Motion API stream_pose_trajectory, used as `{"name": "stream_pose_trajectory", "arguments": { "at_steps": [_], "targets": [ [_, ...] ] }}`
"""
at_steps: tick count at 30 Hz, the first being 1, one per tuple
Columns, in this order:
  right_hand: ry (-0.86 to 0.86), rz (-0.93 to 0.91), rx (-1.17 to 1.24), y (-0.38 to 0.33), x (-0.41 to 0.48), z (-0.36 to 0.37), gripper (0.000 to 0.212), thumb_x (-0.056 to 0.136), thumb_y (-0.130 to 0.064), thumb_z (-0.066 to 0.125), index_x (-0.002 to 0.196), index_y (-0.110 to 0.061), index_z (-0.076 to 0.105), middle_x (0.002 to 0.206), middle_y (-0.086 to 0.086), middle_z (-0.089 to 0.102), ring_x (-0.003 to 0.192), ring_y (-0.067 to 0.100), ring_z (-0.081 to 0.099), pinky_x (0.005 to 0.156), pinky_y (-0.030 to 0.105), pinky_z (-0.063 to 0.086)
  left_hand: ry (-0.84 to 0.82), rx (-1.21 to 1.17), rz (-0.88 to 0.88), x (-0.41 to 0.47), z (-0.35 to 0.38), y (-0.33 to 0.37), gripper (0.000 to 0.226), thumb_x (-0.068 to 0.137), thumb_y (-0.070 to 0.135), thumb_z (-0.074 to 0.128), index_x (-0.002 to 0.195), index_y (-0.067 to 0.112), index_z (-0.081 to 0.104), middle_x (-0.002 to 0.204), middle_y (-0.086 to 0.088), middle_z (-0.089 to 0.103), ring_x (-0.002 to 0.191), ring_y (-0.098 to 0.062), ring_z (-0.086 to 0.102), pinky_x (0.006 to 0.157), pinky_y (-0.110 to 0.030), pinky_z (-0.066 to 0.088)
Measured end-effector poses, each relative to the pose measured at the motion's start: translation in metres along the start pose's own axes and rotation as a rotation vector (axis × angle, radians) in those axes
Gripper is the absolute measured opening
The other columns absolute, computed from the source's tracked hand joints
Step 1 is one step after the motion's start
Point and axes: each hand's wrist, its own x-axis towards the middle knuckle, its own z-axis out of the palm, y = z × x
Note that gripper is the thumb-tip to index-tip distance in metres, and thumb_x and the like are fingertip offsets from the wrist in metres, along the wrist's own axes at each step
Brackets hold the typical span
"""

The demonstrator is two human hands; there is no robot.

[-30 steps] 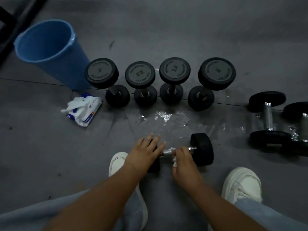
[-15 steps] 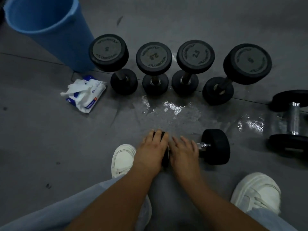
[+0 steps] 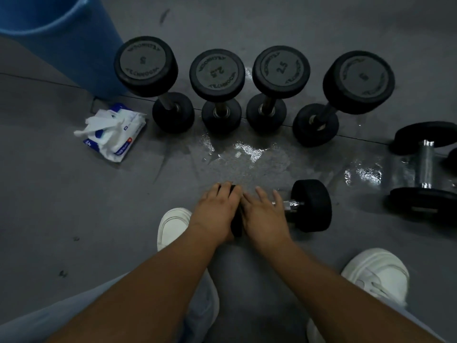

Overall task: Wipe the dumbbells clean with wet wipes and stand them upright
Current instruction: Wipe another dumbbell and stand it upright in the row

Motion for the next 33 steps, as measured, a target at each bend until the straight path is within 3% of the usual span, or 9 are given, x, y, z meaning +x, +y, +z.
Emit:
{"name": "stream_pose_trajectory", "arguments": {
  "at_steps": [4,8,10,12,15,21,26,30,33],
  "targets": [
    [0.069,-0.041,-0.018,0.003,-0.027,0.005,0.04,0.082,-0.03,0.057,0.122,-0.027,0.063,0.125,-0.009,0.064,0.125,0.022,0.053,0.104,0.05,0.02,-0.026,-0.003,-0.003,0.001,-0.007,0.001,0.105,0.068,0.038,0.079,0.151,0.02,0.018,0.153,-0.004,0.023,0.138,-0.025,0.029,0.11,-0.036,0.032],
    [0.007,0.051,0.03,-0.003,0.001,-0.002,0.036,0.096,-0.03,0.045,0.131,-0.03,0.054,0.136,-0.01,0.054,0.141,0.022,0.032,0.111,0.051,0.008,-0.04,0.019,-0.001,0.002,-0.007,0.0,0.107,0.066,0.04,0.08,0.151,0.019,0.018,0.153,-0.005,0.024,0.139,-0.025,0.029,0.111,-0.036,0.03],
    [0.048,0.075,0.017,-0.004,-0.007,0.001,0.036,0.093,-0.029,0.051,0.128,-0.028,0.058,0.14,-0.004,0.05,0.137,0.024,0.036,0.111,0.051,0.016,-0.045,0.011,0.001,0.002,-0.006,-0.001,0.108,0.067,0.04,0.08,0.152,0.019,0.017,0.154,-0.004,0.023,0.139,-0.025,0.029,0.112,-0.037,0.03],
    [0.181,0.061,-0.033,-0.002,-0.023,0.008,0.036,0.083,-0.028,0.058,0.119,-0.029,0.064,0.131,0.002,0.056,0.118,0.027,0.05,0.101,0.047,0.03,-0.037,0.003,-0.003,0.002,-0.004,-0.001,0.108,0.066,0.039,0.08,0.152,0.02,0.017,0.153,-0.004,0.023,0.139,-0.025,0.029,0.112,-0.037,0.032],
    [0.258,0.073,-0.071,-0.002,-0.008,0.004,0.027,0.08,-0.033,0.051,0.1,-0.033,0.07,0.104,0.0,0.059,0.091,0.024,0.052,0.079,0.038,0.035,-0.062,0.004,-0.006,0.006,-0.006,-0.002,0.11,0.064,0.04,0.082,0.151,0.02,0.018,0.152,-0.004,0.025,0.138,-0.025,0.03,0.11,-0.039,0.035],
    [0.296,0.082,-0.036,-0.005,-0.024,0.01,0.033,0.077,-0.027,0.067,0.11,-0.03,0.067,0.101,0.003,0.06,0.089,0.025,0.053,0.076,0.037,0.039,-0.087,0.01,-0.015,0.007,-0.008,-0.003,0.112,0.064,0.04,0.084,0.151,0.019,0.017,0.153,-0.006,0.024,0.139,-0.026,0.03,0.11,-0.042,0.035],
    [0.298,0.148,-0.01,-0.012,-0.003,0.007,0.014,0.083,-0.025,0.062,0.095,-0.026,0.07,0.084,0.004,0.052,0.078,0.026,0.051,0.064,0.035,0.04,-0.095,0.014,-0.014,0.012,-0.01,-0.005,0.113,0.06,0.04,0.085,0.15,0.019,0.019,0.15,-0.005,0.028,0.136,-0.026,0.035,0.107,-0.042,0.039],
    [0.171,0.32,0.726,-0.018,-0.043,0.018,0.018,0.093,-0.017,0.053,0.091,-0.015,0.07,0.082,-0.001,0.056,0.074,0.003,0.053,0.066,0.022,0.041,-0.082,0.007,-0.016,0.011,-0.008,-0.005,0.116,0.059,0.043,0.085,0.151,0.021,0.018,0.152,-0.004,0.026,0.137,-0.027,0.033,0.108,-0.043,0.039],
    [0.11,0.924,1.604,-0.033,-0.032,0.025,0.022,0.09,-0.003,0.053,0.085,-0.012,0.072,0.084,0.006,0.071,0.082,0.015,0.068,0.067,0.021,0.047,-0.103,0.011,-0.013,0.013,-0.009,-0.006,0.122,0.055,0.043,0.088,0.151,0.021,0.017,0.152,-0.005,0.025,0.137,-0.028,0.033,0.11,-0.044,0.037]
  ]
}}
